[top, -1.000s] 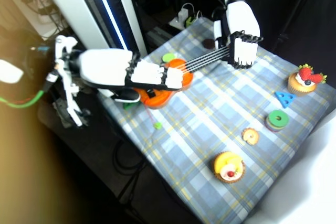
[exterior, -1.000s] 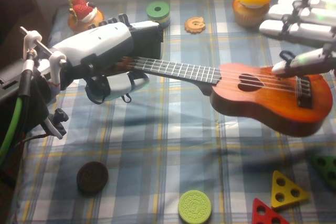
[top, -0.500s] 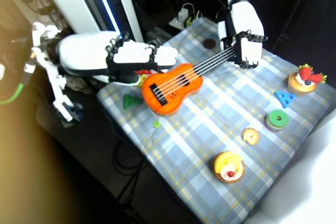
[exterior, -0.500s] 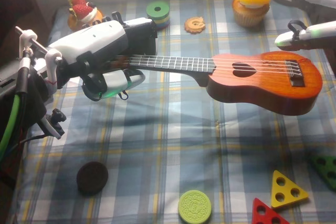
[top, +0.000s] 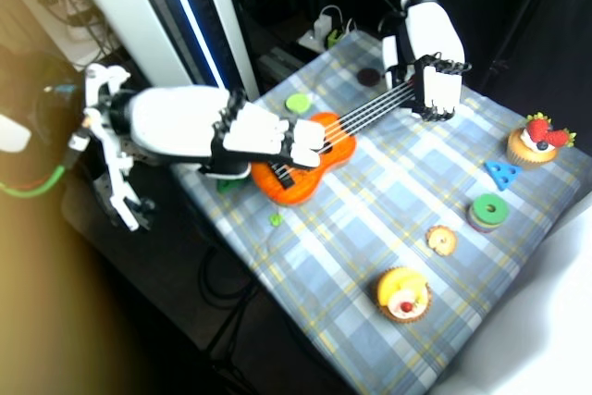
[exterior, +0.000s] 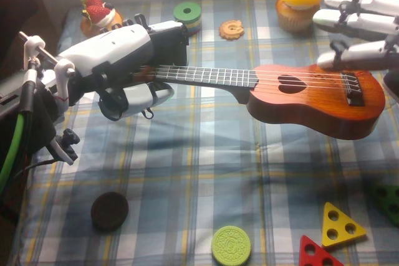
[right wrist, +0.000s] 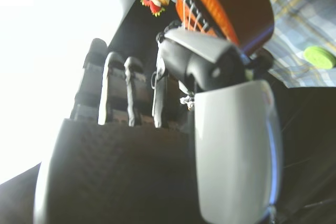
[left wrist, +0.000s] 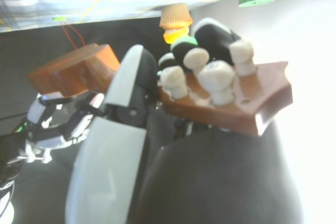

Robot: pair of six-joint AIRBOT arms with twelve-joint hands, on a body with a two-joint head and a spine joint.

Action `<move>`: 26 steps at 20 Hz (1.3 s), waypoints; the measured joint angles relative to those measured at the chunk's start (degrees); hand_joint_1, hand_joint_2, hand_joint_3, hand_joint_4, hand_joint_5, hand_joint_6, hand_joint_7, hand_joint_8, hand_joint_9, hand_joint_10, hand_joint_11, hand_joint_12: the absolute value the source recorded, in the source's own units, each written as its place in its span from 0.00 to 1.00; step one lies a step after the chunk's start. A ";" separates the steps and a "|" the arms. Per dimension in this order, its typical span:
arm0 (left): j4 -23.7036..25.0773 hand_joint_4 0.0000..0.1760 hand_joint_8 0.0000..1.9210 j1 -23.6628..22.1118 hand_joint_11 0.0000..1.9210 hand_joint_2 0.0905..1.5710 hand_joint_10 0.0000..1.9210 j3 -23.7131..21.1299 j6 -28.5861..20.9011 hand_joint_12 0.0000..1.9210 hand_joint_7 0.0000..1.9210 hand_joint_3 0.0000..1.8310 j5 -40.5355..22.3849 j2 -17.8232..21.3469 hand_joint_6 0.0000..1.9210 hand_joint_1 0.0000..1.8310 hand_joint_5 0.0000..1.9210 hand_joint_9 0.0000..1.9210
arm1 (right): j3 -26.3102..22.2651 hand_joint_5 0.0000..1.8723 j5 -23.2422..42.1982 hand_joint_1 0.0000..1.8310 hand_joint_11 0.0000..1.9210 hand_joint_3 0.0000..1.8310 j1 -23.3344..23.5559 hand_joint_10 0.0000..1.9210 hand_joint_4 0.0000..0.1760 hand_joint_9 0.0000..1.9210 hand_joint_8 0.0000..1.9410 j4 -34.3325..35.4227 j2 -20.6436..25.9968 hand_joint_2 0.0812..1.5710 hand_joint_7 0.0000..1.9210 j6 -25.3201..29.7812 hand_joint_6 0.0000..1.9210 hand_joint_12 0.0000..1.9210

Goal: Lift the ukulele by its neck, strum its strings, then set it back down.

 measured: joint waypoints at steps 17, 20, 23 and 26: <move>-0.98 0.02 1.00 0.63 0.20 0.90 1.00 0.13 -0.02 1.00 0.22 0.01 -0.07 -0.07 1.00 0.67 0.11 0.22 | -1.73 0.32 8.90 0.75 0.00 0.31 0.00 0.00 0.00 0.00 0.00 -1.42 4.09 0.69 0.06 2.32 0.00 0.05; -2.19 0.00 1.00 0.85 0.20 0.90 1.00 0.92 0.00 1.00 0.22 0.01 0.31 -0.66 1.00 0.67 0.11 0.22 | -1.73 0.21 8.90 0.54 0.00 0.12 0.00 0.00 0.38 0.00 0.00 1.57 4.17 0.83 0.08 -0.28 0.00 0.00; -4.33 0.00 0.97 1.70 0.21 0.89 1.00 1.46 1.16 1.00 0.24 0.00 0.35 -1.55 1.00 0.68 0.11 0.22 | -1.73 0.20 8.85 0.62 0.00 0.06 0.00 0.01 0.10 0.01 0.00 2.86 4.39 0.86 0.08 -0.90 0.00 0.07; -6.56 0.00 0.99 1.84 0.16 0.89 1.00 1.79 4.02 1.00 0.26 0.00 0.74 -2.49 0.88 0.60 0.21 0.19 | -1.84 0.20 8.85 0.56 0.00 0.05 0.00 0.00 0.33 0.00 0.00 2.93 4.44 0.89 0.09 -1.14 0.00 0.00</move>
